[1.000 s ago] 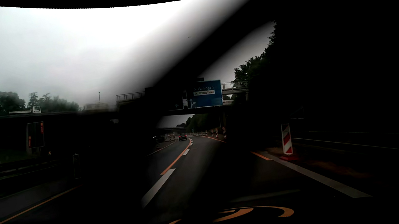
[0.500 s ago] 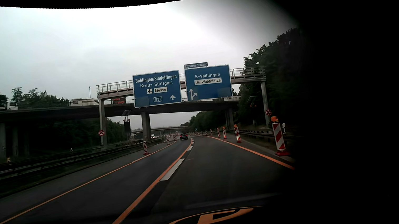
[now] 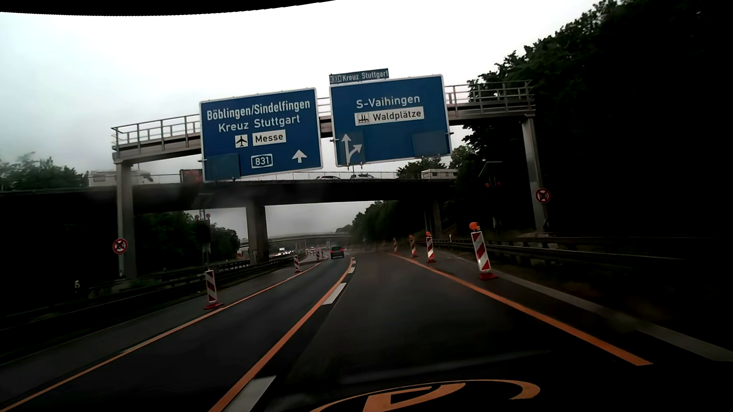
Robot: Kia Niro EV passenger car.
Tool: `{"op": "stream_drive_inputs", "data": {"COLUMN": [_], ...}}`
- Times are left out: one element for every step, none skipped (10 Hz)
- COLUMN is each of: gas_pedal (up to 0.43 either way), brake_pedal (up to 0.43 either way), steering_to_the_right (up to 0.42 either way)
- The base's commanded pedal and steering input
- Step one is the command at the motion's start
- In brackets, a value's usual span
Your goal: Follow the waypoints while adhering to traffic rules and regulations
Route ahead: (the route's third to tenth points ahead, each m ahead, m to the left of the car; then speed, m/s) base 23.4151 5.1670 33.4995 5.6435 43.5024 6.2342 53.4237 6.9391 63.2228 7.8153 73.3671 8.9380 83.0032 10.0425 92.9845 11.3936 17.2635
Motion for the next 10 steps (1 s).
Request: {"op": "stream_drive_inputs", "data": {"gas_pedal": [0.087, 0.087, 0.087, 0.087, 0.087, 0.087, 0.087, 0.079, 0.079, 0.079], "brake_pedal": [0.0, 0.0, 0.0, 0.0, 0.0, 0.0, 0.0, 0.0, 0.0, 0.0], "steering_to_the_right": [-0.007, -0.008, -0.008, -0.009, -0.009, -0.009, -0.009, -0.009, -0.009, -0.009]}}
